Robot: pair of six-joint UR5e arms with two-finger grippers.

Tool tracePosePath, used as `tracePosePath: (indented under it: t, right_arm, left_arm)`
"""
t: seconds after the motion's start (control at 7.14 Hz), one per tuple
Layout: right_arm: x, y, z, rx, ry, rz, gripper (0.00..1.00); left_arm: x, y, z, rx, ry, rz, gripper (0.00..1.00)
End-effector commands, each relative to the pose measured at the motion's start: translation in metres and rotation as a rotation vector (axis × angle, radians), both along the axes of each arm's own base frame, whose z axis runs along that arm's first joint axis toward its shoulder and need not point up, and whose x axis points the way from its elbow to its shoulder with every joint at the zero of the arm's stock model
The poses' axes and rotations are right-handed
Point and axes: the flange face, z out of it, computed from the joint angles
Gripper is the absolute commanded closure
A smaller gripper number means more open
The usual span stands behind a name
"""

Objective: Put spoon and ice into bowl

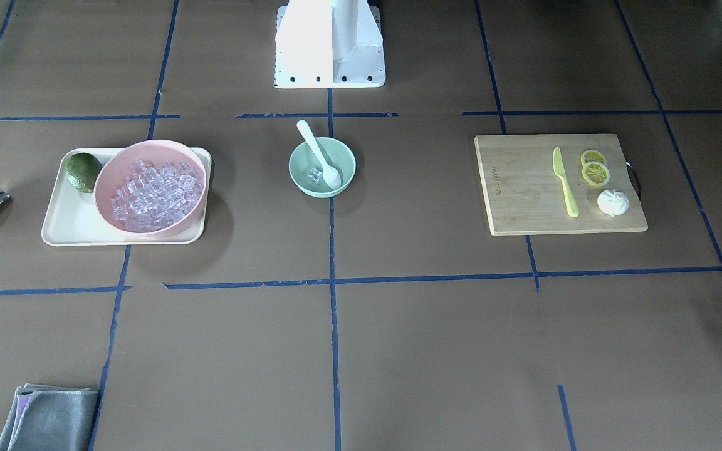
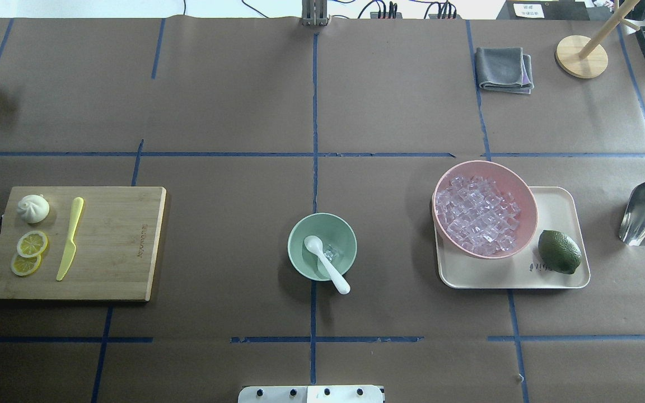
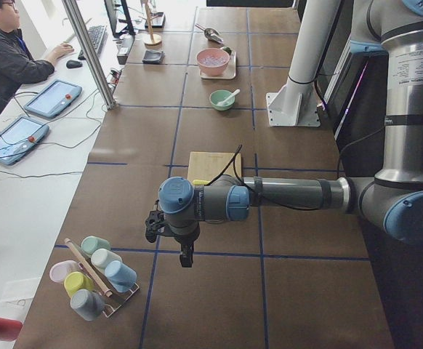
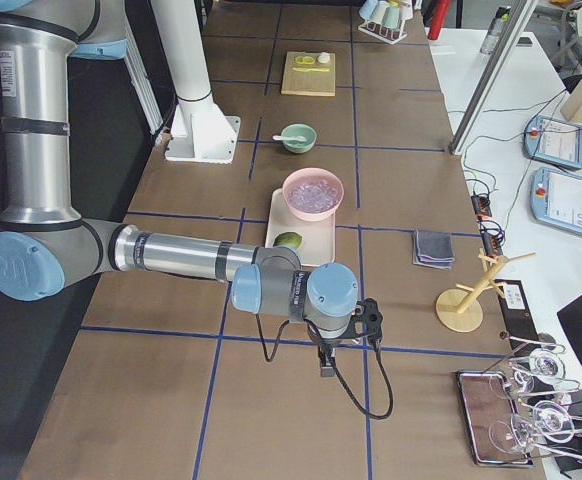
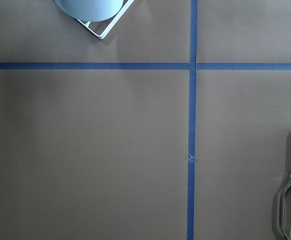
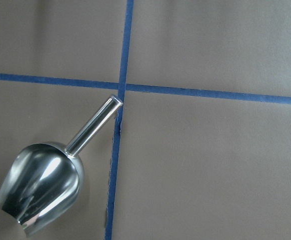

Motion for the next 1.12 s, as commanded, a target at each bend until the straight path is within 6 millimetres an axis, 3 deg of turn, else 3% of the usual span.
tracePosePath:
  t: [0.0,0.98]
  right_arm:
    - [-0.0002,0.0042,-0.004,-0.027,-0.002,0.033,0.0]
    - [-0.0006,0.0023,-0.0076,-0.023,-0.011,0.036,0.0]
  left_arm:
    - [0.0,0.0007,0.0002,0.0,0.0,0.001,0.0]
    - [0.0007,0.0018,0.0071,-0.01,0.009,0.006,0.0]
